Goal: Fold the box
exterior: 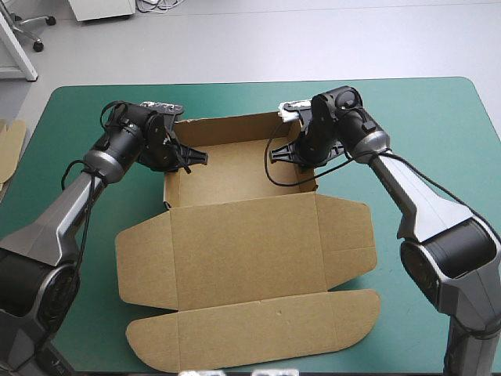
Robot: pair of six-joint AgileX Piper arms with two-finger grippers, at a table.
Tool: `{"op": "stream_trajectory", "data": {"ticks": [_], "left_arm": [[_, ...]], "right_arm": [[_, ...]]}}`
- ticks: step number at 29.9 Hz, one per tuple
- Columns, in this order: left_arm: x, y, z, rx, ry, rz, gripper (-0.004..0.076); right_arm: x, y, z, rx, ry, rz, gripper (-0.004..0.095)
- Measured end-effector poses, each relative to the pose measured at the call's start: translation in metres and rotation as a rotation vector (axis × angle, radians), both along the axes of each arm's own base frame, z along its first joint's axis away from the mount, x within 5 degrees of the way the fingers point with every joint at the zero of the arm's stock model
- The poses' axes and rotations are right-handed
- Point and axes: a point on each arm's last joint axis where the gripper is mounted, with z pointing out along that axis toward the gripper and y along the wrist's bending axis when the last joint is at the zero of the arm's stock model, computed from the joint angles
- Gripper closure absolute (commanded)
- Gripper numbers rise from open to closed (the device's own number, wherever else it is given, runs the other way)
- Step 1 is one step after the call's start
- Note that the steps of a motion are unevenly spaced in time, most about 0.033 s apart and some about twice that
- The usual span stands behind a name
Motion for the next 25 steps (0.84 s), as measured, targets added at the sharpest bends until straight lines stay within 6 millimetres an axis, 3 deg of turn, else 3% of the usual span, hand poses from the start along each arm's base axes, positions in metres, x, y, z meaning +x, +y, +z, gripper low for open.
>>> {"op": "stream_trajectory", "data": {"ticks": [13, 20, 25], "left_arm": [[0.004, -0.004, -0.014, -0.001, 0.055, -0.003, 0.0738], [0.006, -0.005, -0.017, 0.003, 0.057, -0.021, 0.0738], [0.011, -0.007, -0.031, 0.007, 0.108, -0.019, 0.0738]], "right_arm": [[0.000, 0.000, -0.003, -0.015, 0.004, 0.007, 0.0920], [-0.003, -0.001, -0.019, -0.026, 0.061, -0.001, 0.0922], [-0.005, -0.001, -0.025, -0.029, 0.082, -0.003, 0.0922]]}}
